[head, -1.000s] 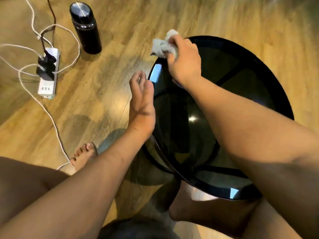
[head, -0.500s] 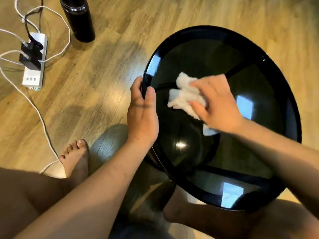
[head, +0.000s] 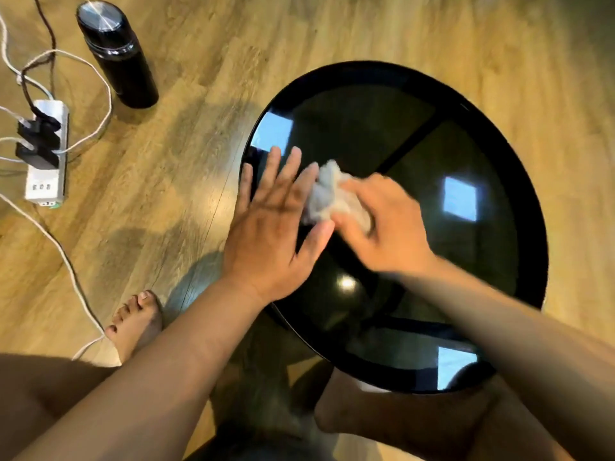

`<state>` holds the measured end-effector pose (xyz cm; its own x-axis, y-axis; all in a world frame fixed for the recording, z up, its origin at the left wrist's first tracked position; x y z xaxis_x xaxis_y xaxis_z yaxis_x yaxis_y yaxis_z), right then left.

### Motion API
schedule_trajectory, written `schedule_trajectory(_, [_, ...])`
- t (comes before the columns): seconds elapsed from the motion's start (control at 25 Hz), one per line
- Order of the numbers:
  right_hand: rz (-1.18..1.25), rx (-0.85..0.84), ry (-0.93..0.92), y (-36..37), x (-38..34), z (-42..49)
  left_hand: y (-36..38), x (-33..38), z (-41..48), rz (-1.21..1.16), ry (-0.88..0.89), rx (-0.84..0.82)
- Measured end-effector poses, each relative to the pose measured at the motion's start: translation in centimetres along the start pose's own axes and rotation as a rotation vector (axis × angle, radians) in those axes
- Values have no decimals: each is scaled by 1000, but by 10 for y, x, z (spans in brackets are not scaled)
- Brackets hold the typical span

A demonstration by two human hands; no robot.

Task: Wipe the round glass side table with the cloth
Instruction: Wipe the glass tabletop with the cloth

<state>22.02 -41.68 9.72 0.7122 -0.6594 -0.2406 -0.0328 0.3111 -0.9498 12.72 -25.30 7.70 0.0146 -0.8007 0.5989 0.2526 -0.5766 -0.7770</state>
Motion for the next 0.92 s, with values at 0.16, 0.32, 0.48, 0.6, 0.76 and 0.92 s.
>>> schedule_trajectory(0.16, [75,-262,-249,-31,-23,-145,2,3,-1,163,63,-124])
schedule_trajectory(0.32, [-48,-240,-491,-20,25,-56,3,2,-2,181,72,-187])
schedule_trajectory(0.48, [-243,53,-148,3,107,112,4,1,0,145,63,-172])
schedule_trajectory(0.6, [-286,83,246,13,146,198,3,1,-4,139,88,-160])
schedule_trajectory(0.76, [-180,82,277,11,134,178,0,0,1,152,66,-201])
schedule_trajectory(0.92, [-12,1,88,-13,68,22,2,2,-1,272,101,-269])
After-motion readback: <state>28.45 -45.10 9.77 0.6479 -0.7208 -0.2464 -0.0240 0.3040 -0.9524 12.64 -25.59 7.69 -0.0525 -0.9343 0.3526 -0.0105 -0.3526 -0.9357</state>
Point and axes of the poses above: each hand's wrist, its own z-axis towards the middle knuckle, its own y-axis out of the palm, x = y × z, the point moved 1 cm from there along z, towards the middle knuckle, and after that the axes turned 4 degrees about -z, right-handed, at the moved point
